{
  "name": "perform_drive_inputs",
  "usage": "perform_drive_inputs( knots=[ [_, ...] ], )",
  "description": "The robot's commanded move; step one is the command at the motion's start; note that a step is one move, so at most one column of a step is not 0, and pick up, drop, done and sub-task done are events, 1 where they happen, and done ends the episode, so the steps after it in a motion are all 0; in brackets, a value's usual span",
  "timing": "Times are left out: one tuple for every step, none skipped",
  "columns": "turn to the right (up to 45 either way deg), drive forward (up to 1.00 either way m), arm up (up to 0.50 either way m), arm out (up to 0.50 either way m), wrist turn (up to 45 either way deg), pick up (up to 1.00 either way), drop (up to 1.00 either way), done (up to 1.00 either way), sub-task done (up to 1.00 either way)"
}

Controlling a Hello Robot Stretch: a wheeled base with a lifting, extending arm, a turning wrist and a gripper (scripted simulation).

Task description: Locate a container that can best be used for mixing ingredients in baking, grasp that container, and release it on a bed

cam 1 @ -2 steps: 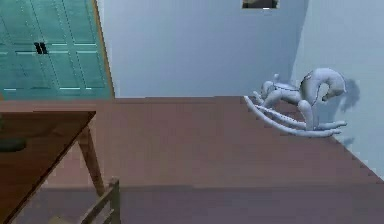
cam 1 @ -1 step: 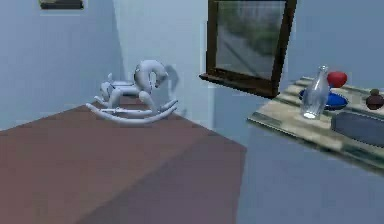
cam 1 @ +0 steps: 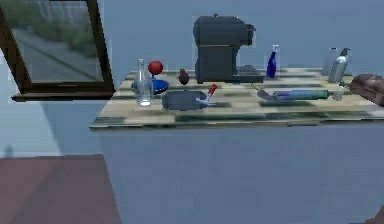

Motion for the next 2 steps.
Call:
perform_drive_inputs(
  knots=[
    [30.0, 0.0, 0.0, 0.0, 0.0, 0.0, 0.0, 0.0, 0.0],
    [0.0, 0.15, 0.0, 0.0, 0.0, 0.0, 0.0, 0.0, 0.0]
  ],
)
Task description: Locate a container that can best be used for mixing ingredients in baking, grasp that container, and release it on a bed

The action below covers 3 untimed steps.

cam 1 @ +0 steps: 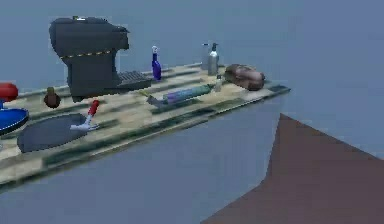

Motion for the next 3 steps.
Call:
perform_drive_inputs(
  knots=[
    [-45.0, 0.0, 0.0, 0.0, 0.0, 0.0, 0.0, 0.0, 0.0],
    [-12.0, 0.0, 0.0, 0.0, 0.0, 0.0, 0.0, 0.0, 0.0],
    [0.0, 0.15, 0.0, 0.0, 0.0, 0.0, 0.0, 0.0, 0.0]
  ],
)
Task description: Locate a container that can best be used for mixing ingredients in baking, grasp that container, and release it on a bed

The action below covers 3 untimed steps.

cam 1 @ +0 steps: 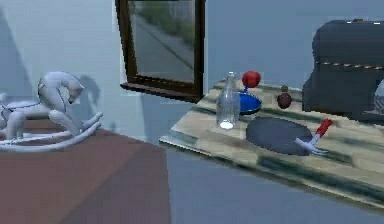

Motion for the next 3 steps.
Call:
perform_drive_inputs(
  knots=[
    [-45.0, 0.0, 0.0, 0.0, 0.0, 0.0, 0.0, 0.0, 0.0],
    [-15.0, 0.0, 0.0, 0.0, 0.0, 0.0, 0.0, 0.0, 0.0],
    [0.0, 0.75, 0.0, 0.0, 0.0, 0.0, 0.0, 0.0, 0.0]
  ],
)
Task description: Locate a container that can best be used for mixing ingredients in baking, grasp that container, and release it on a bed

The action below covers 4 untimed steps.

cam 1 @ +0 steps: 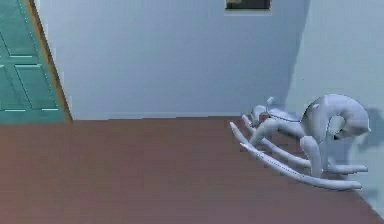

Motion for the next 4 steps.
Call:
perform_drive_inputs(
  knots=[
    [-33.0, 0.0, 0.0, 0.0, 0.0, 0.0, 0.0, 0.0, 0.0],
    [0.0, 1.0, 0.0, 0.0, 0.0, 0.0, 0.0, 0.0, 0.0],
    [-3.0, 0.0, 0.0, 0.0, 0.0, 0.0, 0.0, 0.0, 0.0],
    [0.0, 0.25, 0.0, 0.0, 0.0, 0.0, 0.0, 0.0, 0.0]
  ],
)
